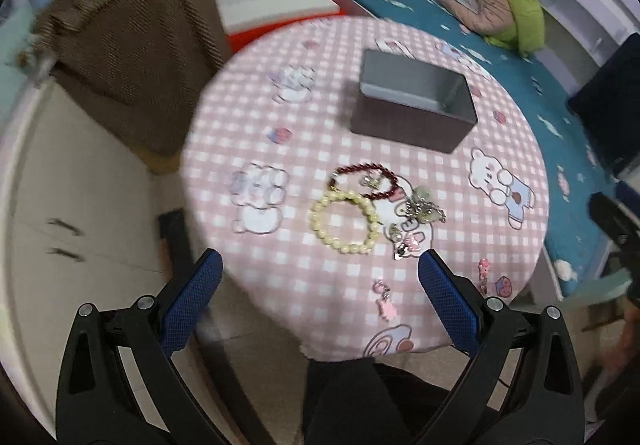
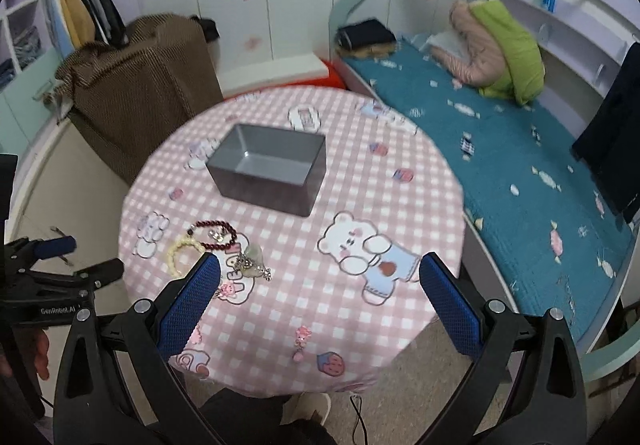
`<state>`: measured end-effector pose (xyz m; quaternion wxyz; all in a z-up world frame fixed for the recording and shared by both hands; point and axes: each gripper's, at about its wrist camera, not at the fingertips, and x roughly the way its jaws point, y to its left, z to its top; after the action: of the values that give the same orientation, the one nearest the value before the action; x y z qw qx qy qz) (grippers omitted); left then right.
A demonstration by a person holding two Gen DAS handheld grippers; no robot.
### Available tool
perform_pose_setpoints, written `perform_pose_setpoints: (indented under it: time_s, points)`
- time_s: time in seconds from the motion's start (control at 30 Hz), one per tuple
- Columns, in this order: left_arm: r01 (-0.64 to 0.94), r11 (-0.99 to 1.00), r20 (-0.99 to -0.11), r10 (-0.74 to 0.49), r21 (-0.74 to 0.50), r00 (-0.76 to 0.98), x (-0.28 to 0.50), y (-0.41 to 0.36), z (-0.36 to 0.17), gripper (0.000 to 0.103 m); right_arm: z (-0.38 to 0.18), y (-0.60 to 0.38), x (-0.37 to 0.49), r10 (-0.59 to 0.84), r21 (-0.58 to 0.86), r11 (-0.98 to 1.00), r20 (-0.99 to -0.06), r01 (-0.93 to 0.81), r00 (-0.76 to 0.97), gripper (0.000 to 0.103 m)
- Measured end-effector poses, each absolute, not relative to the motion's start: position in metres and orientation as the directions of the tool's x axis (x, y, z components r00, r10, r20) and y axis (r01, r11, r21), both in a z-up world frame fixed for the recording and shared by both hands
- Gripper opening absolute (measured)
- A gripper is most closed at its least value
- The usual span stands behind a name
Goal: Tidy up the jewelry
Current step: 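Move both tools down toward the jewelry beside the grey tin, then close the left tool on the yellow bead bracelet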
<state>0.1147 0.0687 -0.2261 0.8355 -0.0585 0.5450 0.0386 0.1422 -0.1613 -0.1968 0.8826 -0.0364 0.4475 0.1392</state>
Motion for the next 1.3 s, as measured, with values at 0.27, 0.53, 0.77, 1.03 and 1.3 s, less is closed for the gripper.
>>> perform_pose_setpoints:
  time_s: [0.27, 0.53, 0.77, 1.03, 1.3]
  points:
    - [-0.136, 0.985, -0.961, -0.066, -0.106, 0.270, 0.162, 0.089, -0.290, 0.097, -0.243, -0.136, 0.166, 0.195, 0.090, 0.964, -0.878, -0.251, 0.436, 0.095]
    - [-0.138, 0.983, -0.982, -0.100, -0.122, 0.160, 0.199, 0.101, -0.325, 0.059, -0.266, -0.128, 0.187, 0.131, 0.062, 0.981, -0.909, -0.183, 0.397, 0.095]
    - [-0.031, 0.998, -0.990, -0.056, -0.060, 0.128, 0.212, 0.087, -0.326, 0.020, -0.286, -0.111, 0.207, 0.113, 0.043, 0.982, -0.915, -0.185, 0.387, 0.095]
    - [-0.141, 0.969, -0.978, -0.193, -0.202, 0.073, 0.216, 0.118, -0.326, 0.009, -0.302, -0.096, 0.209, 0.191, 0.096, 0.960, -0.913, -0.265, 0.360, 0.072]
    - [-0.161, 0.952, -0.962, -0.245, -0.262, 0.117, 0.211, 0.126, -0.305, 0.009, -0.321, -0.079, 0.210, 0.245, 0.133, 0.926, -0.923, -0.353, 0.296, 0.035]
